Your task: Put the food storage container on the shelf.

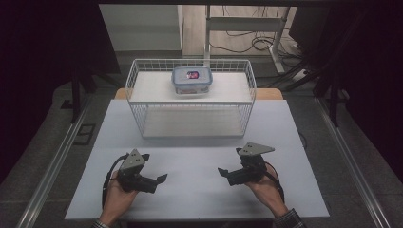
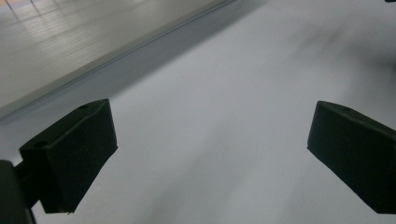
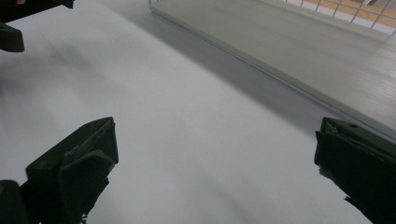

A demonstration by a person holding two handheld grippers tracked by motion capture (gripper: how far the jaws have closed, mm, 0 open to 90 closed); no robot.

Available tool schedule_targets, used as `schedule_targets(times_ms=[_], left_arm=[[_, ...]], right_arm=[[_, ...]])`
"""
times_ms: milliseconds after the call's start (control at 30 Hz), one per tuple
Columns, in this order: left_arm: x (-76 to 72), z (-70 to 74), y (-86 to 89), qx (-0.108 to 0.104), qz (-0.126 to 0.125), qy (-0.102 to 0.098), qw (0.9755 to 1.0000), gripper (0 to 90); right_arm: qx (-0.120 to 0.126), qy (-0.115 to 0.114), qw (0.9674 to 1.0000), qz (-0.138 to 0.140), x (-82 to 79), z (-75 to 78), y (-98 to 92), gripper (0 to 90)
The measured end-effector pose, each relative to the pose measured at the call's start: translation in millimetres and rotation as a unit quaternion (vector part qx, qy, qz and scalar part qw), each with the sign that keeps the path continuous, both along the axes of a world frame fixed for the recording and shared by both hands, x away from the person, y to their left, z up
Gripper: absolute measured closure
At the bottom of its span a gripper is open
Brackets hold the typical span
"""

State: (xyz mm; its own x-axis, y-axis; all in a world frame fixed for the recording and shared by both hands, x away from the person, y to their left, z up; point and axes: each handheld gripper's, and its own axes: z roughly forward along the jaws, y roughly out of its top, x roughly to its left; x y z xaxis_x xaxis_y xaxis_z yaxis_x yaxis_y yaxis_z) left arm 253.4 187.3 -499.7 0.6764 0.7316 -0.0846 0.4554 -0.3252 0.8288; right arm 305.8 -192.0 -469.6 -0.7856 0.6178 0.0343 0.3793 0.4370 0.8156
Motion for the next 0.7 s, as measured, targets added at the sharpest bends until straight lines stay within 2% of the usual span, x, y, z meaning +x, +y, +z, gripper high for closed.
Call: schedule_targets(times_ms=[233, 700], left_arm=[[-5.5, -2.3, 11.4, 0.004, 0.014, 0.004, 0.9999, 0.0], [-19.4, -5.6, 36.2, 0.007, 0.044, 0.006, 0.9990, 0.0]], right_arm=[[-0.003, 0.000, 0.9999, -0.017, -3.4, -4.6, -10.9, 0.0], [-0.006, -0.004, 0.9994, -0.033, -14.2, -7.2, -33.0, 0.0]])
